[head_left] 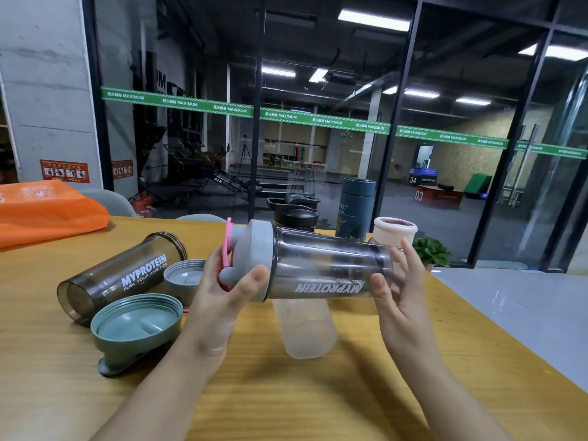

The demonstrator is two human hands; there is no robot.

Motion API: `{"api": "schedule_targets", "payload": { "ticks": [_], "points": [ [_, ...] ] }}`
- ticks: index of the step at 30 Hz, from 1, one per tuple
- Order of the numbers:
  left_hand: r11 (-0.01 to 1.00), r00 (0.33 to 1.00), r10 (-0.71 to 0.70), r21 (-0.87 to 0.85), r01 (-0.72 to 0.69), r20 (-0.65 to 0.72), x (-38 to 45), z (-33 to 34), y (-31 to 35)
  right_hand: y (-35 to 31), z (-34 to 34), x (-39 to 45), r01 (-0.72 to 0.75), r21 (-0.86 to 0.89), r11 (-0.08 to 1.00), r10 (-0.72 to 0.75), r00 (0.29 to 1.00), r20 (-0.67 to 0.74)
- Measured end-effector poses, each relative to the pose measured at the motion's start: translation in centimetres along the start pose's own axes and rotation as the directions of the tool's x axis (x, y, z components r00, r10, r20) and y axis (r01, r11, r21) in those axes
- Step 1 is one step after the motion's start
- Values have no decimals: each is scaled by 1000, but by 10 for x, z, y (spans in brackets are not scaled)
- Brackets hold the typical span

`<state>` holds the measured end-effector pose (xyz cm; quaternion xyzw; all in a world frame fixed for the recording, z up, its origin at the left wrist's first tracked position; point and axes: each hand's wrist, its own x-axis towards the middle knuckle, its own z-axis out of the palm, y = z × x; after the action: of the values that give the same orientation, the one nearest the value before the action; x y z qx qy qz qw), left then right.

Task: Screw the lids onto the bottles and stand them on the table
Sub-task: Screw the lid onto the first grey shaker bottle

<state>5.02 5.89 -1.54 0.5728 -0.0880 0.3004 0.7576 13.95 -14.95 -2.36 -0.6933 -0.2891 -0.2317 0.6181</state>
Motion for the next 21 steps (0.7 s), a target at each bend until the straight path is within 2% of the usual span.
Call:
{"api": "schedule_targets", "payload": {
  "ticks": [2, 4, 8, 12, 17, 21],
  "points": [
    [1000, 1000, 0, -9, 0, -22, 0, 0, -1, 1, 4, 1, 159, -161, 974, -165, 986, -30],
    [1000, 999, 5, -16, -6, -46, 0, 1, -3, 3, 8, 3, 294, -353, 888, -320, 947, -16],
    [999, 992, 28, -25, -32, -121, 0, 1, -4, 0, 25, 6, 366, -576, 731, -399, 914, 74],
    [995, 970, 102, 36, -96, -223, -3, 1, -4, -12, 43, 13, 494, -653, 574, -483, 848, 216],
    [982, 935, 175, 123, -143, -308, -7, 4, -7, -32, 72, 29, 641, -686, 345, -538, 733, 416],
    [979, 909, 186, 143, -142, -372, -7, 4, -7, -39, 91, 39, 674, -685, 276, -583, 684, 438]
  ]
}}
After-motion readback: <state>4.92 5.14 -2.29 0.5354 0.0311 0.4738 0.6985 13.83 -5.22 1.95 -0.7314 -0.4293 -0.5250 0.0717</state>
